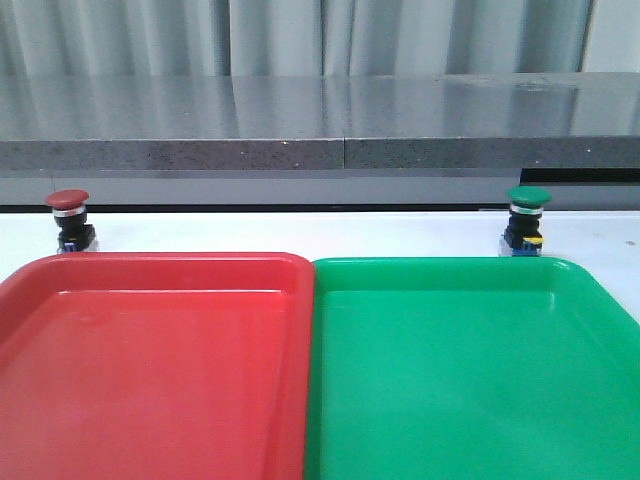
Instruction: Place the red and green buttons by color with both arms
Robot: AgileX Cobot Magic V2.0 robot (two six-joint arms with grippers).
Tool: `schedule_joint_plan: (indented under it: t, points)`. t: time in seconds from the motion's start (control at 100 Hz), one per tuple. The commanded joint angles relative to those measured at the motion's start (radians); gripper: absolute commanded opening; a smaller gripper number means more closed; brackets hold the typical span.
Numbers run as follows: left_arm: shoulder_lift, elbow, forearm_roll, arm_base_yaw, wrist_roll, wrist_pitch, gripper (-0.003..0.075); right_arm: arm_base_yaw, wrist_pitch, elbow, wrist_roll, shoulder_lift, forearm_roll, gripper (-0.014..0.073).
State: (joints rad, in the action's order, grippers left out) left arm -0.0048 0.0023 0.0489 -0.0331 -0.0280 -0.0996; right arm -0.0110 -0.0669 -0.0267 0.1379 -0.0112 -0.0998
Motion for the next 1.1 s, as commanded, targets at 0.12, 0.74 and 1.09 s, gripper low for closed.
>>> schedule_joint_plan:
  t: [0.12, 0.74, 1.09]
  points:
    - [-0.029, 0.012, 0.007, -0.009, 0.001, 0.072, -0.0020, -0.006, -0.081, 0.018, -0.002, -0.021, -0.009, -0.0064]
    - [-0.029, 0.010, -0.002, -0.009, 0.001, 0.100, -0.0020, -0.006, -0.081, 0.018, -0.002, -0.021, -0.009, -0.0064]
    - [-0.014, -0.122, 0.025, -0.009, 0.001, 0.040, -0.0021, -0.006, -0.081, 0.018, -0.002, -0.021, -0.009, -0.0064]
